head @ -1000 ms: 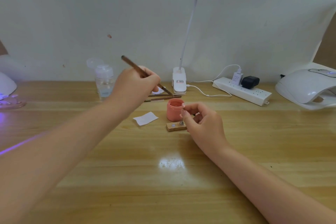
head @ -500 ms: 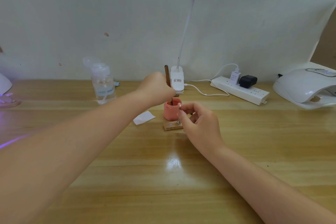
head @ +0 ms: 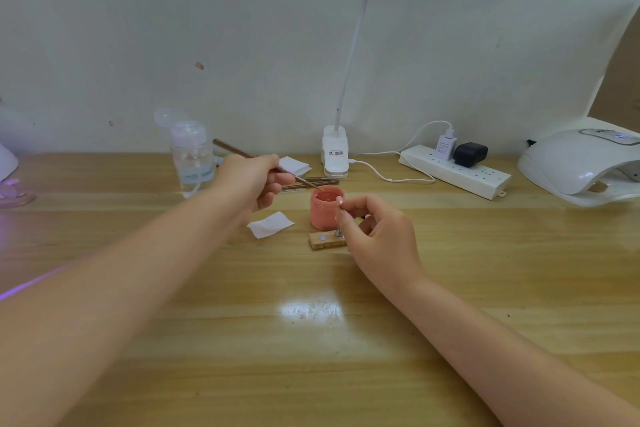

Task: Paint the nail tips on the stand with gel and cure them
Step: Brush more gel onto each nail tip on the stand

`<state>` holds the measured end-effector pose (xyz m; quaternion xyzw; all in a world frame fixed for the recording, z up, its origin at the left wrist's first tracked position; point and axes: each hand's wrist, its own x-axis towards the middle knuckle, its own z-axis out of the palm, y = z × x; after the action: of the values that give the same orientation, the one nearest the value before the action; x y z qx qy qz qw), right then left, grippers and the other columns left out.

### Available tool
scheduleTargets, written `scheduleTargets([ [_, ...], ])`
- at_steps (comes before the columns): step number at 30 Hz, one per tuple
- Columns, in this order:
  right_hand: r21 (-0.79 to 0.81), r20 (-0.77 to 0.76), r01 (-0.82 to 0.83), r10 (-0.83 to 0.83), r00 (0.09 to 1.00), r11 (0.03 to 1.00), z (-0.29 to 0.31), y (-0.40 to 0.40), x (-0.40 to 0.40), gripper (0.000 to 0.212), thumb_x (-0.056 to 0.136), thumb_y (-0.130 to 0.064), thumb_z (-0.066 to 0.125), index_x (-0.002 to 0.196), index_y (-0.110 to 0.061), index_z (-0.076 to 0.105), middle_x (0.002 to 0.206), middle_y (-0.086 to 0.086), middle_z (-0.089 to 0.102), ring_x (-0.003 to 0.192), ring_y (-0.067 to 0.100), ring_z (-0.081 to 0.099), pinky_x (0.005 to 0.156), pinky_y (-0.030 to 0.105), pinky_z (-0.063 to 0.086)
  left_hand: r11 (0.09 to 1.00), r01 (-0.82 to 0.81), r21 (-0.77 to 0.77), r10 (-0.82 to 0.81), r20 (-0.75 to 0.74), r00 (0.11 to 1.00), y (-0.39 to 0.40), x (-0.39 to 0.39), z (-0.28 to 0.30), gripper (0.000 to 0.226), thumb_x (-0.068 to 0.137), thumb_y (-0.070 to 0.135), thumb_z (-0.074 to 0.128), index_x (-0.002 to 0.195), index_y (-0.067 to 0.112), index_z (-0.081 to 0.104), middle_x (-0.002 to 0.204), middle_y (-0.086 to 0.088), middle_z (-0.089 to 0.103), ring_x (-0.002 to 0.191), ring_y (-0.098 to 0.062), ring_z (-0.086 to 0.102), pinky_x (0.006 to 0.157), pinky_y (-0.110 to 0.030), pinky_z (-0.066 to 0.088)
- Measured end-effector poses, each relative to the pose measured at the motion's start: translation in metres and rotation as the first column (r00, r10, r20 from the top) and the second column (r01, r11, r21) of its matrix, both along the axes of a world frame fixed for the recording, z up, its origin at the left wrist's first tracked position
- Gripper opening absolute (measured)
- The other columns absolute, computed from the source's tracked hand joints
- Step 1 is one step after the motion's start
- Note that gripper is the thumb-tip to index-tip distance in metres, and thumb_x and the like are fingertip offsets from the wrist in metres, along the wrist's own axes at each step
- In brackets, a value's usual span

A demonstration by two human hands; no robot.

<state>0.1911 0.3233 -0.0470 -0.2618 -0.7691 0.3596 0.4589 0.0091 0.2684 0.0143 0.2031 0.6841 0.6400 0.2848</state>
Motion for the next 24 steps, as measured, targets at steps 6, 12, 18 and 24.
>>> scheduleTargets([
  [6, 0.0, 0.008, -0.002, 0.002, 1.0, 1.0, 0.0, 0.0, 0.0, 0.006, 0.088, -0.016, 0.067, 0.091, -0.02, 0.07, 0.074, -0.009, 0.065, 0.05, 0.004, 0.047, 0.055, 0.021, 0.041, 0.999, -0.045, -0.004, 0.045, 0.051, 0.998, -0.01, -0.01, -0.011, 0.016, 0.095, 0.016, 0.054, 0.082, 0.008, 0.06, 0.053, 0.0, 0.069, 0.034, -0.002, 0.047, 0.037, -0.013, 0.04],
  [12, 0.009, 0.009, 0.004, -0.004, 1.0, 1.0, 0.0, 0.0, 0.0, 0.005, 0.087, -0.016, 0.068, 0.092, -0.019, 0.07, 0.072, -0.014, 0.063, 0.05, 0.004, 0.046, 0.053, 0.016, 0.038, 0.997, -0.011, 0.074, 0.005, 0.085, 0.996, -0.012, -0.002, -0.006, 0.019, 0.095, 0.016, 0.056, 0.08, 0.008, 0.063, 0.058, -0.001, 0.071, 0.043, -0.005, 0.051, 0.042, -0.015, 0.043],
  [18, 0.016, 0.013, 0.002, -0.002, 1.0, 1.0, 0.0, 0.0, 0.0, 0.005, 0.087, -0.017, 0.068, 0.092, -0.019, 0.07, 0.072, -0.016, 0.063, 0.05, 0.004, 0.047, 0.054, 0.018, 0.039, 0.999, -0.01, 0.041, 0.006, 0.101, 0.995, -0.013, 0.003, -0.012, 0.017, 0.095, 0.013, 0.054, 0.082, 0.005, 0.061, 0.057, -0.002, 0.07, 0.047, -0.008, 0.049, 0.041, -0.015, 0.043],
  [24, 0.011, 0.022, -0.003, 0.003, 1.0, 1.0, 0.001, 0.0, 0.0, 0.004, 0.088, -0.018, 0.068, 0.091, -0.02, 0.069, 0.075, -0.014, 0.065, 0.051, 0.004, 0.048, 0.056, 0.021, 0.041, 0.989, -0.056, 0.135, 0.031, 0.181, 0.983, -0.019, -0.004, -0.015, 0.016, 0.095, 0.013, 0.055, 0.082, 0.006, 0.061, 0.058, -0.002, 0.071, 0.039, -0.005, 0.051, 0.041, -0.015, 0.043],
])
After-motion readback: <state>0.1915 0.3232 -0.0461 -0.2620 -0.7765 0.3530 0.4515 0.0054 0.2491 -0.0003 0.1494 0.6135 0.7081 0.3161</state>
